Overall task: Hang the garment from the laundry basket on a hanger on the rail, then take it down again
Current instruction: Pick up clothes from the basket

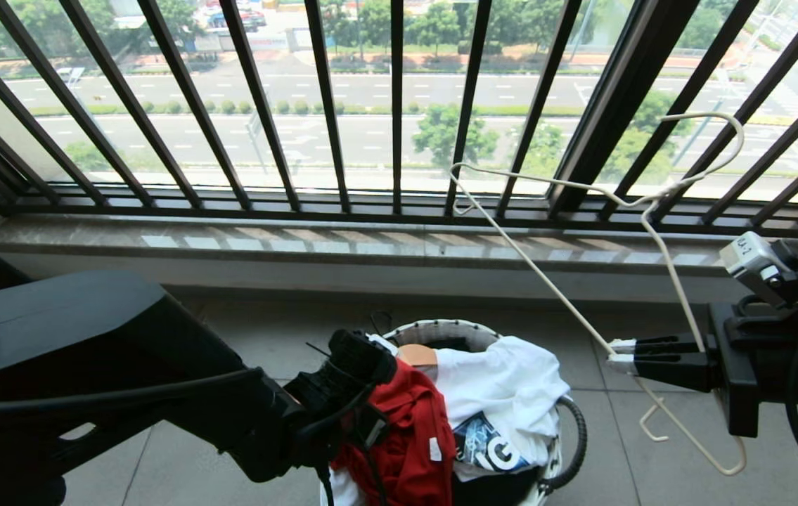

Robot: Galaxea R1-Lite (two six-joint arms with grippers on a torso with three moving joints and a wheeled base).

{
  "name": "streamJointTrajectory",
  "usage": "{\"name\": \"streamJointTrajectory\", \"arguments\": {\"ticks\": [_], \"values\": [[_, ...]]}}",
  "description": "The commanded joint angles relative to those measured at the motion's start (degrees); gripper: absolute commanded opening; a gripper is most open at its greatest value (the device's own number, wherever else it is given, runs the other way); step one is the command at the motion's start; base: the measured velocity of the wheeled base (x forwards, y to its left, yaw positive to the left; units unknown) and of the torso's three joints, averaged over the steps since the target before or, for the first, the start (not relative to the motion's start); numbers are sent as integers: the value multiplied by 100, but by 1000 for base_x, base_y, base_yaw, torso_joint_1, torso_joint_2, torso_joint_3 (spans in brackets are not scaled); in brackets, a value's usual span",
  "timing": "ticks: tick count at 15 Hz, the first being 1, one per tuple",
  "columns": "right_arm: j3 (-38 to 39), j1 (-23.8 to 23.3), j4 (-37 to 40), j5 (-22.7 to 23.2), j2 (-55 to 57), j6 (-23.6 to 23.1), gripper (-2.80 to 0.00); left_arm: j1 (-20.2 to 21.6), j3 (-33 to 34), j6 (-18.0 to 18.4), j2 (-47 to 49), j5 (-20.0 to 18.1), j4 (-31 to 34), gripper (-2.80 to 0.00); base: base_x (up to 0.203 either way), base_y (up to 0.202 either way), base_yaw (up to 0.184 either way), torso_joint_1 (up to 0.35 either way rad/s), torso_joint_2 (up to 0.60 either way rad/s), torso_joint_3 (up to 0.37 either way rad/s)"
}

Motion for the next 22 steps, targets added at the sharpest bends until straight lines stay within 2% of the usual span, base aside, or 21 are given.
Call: {"name": "streamJointTrajectory", "arguments": {"ticks": [1,7,10,12,17,22], "values": [[-5,-16,-1,34,10,-15,-280,86,-234,-2,189,16,-17,0,0,0,0,0,0,0],[-44,-77,3,34,10,-15,-280,34,-504,-112,271,24,-51,0,0,0,0,0,0,0],[-44,-77,-5,34,18,-15,-280,45,-495,-131,274,32,-758,0,0,0,0,0,0,0],[-44,-77,3,34,37,-15,-280,90,-457,-145,187,50,-800,0,0,0,0,0,0,0],[-44,-77,3,34,62,-15,-280,254,-406,-123,104,367,-824,0,0,0,0,0,0,0],[-62,-77,-6,34,98,-15,-280,311,-199,-148,-226,389,-825,0,0,0,0,0,0,0]]}}
